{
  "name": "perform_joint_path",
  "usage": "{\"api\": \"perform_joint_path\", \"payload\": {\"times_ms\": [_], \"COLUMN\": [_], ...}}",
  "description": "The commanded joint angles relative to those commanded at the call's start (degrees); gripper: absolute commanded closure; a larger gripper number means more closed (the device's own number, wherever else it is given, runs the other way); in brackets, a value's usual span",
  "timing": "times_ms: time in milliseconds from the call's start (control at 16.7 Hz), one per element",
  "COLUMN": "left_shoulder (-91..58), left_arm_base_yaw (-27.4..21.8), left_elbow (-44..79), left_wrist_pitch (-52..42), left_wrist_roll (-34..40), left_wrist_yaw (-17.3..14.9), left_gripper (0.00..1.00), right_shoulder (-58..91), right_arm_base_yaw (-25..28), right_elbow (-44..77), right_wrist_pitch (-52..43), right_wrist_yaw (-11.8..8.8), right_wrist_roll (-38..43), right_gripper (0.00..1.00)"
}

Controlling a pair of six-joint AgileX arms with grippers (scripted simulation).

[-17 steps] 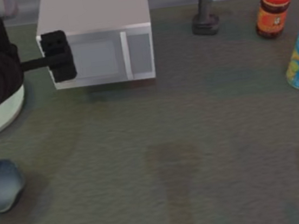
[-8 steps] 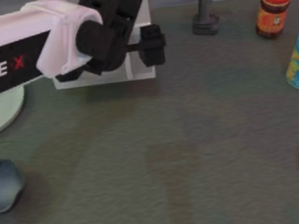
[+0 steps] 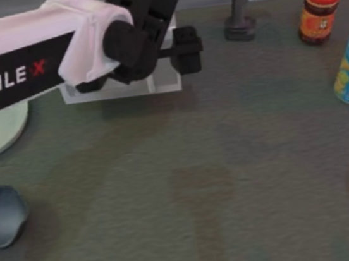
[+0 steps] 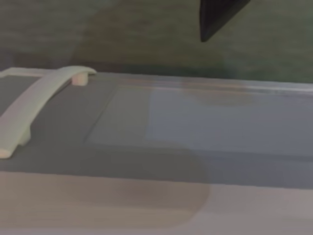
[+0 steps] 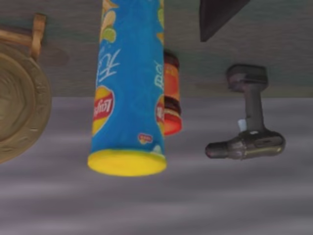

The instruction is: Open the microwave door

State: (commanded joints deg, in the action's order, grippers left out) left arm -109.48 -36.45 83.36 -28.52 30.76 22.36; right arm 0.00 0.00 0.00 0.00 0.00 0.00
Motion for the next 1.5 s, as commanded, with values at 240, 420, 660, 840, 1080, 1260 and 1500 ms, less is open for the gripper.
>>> {"api": "perform_joint_path", "payload": {"times_ms": [240,420,660,840,1080,1260,1500], "left_shoulder": [-6.8,-12.1,-12.7,-12.7,-12.7,-12.7,-12.7], "left_arm_base_yaw": [1.7,3.4,3.7,3.7,3.7,3.7,3.7], "left_elbow": [2.4,4.2,4.4,4.4,4.4,4.4,4.4], "left_wrist_pitch": [4.7,8.9,9.5,9.5,9.5,9.5,9.5], "left_wrist_roll": [-1.7,-3.2,-3.4,-3.4,-3.4,-3.4,-3.4], "left_wrist_yaw": [-1.1,-2.2,-2.3,-2.3,-2.3,-2.3,-2.3], "left_gripper": [0.00,0.00,0.00,0.23,0.53,0.75,1.00], "right_shoulder": [0.0,0.0,0.0,0.0,0.0,0.0,0.0], "right_arm_base_yaw": [0.0,0.0,0.0,0.0,0.0,0.0,0.0], "right_elbow": [0.0,0.0,0.0,0.0,0.0,0.0,0.0], "right_wrist_pitch": [0.0,0.0,0.0,0.0,0.0,0.0,0.0], "right_wrist_yaw": [0.0,0.0,0.0,0.0,0.0,0.0,0.0], "right_wrist_roll": [0.0,0.0,0.0,0.0,0.0,0.0,0.0], "right_gripper": [0.00,0.00,0.00,0.00,0.00,0.00,0.00]}}
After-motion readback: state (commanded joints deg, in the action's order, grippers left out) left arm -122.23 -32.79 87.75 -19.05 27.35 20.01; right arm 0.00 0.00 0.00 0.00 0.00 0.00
